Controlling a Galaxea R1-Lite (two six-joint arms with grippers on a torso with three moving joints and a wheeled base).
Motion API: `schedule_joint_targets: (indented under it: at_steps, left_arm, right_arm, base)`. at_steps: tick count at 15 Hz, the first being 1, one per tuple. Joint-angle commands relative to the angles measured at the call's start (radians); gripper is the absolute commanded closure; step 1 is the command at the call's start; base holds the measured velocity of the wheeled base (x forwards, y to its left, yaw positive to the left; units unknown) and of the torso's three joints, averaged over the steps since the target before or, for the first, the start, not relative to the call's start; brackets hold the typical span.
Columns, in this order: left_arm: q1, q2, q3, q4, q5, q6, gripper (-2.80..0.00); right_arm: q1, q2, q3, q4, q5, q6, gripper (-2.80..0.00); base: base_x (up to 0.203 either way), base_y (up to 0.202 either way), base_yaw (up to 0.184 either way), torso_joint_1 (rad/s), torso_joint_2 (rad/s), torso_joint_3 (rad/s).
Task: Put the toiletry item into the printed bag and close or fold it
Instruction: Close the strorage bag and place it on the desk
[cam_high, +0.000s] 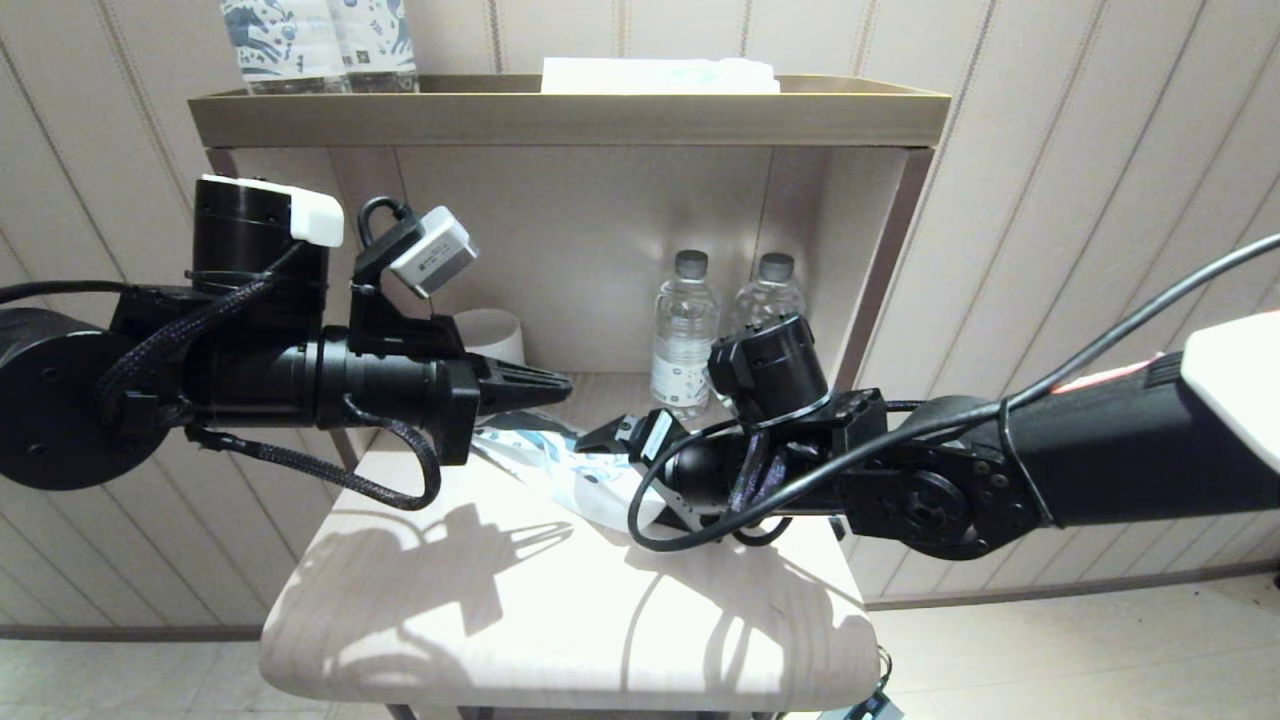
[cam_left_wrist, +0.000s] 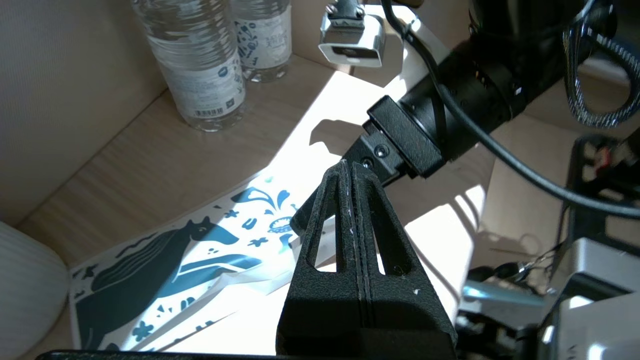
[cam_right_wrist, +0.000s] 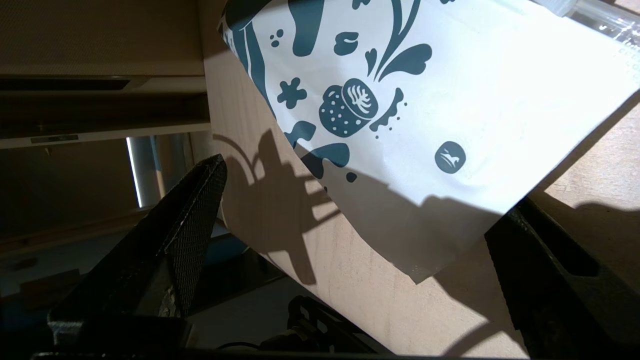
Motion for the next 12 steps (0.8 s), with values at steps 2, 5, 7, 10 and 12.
schedule_joint_targets:
  at_steps: [2,5,7,10,12]
  left_arm:
    - [-0.005,-0.008,0.016,-0.004,-0.007,0.03,0.0]
    - [-0.005,-0.013,0.015,-0.004,-0.008,0.03,0.0]
    - [-0.005,-0.011,0.013,-0.004,-0.008,0.029,0.0]
    - [-0.005,-0.013,0.013,-0.004,-0.01,0.029,0.0]
    - [-0.005,-0.011,0.015,-0.002,-0.011,0.029,0.0]
  right_arm:
    - [0.0,-0.001,0.0,-0.001,0.002,0.004,-2.8]
    - [0.0,0.0,0.0,-0.001,0.002,-0.004,-2.8]
    - [0.0,-0.001,0.003,-0.002,-0.001,-0.006,-2.8]
    - [0.009,-0.003,0.018,-0.012,-0.032,-0.059,-2.8]
    - [0.009,-0.003,0.021,-0.026,-0.034,-0.059,-2.8]
  base:
    - [0.0,0.0,0.0,0.0,0.0,0.0]
    - [0.0,0.0,0.0,0.0,0.0,0.0]
    - [0.0,0.0,0.0,0.0,0.0,0.0]
    - [0.0,0.0,0.0,0.0,0.0,0.0]
    - [0.0,0.0,0.0,0.0,0.0,0.0]
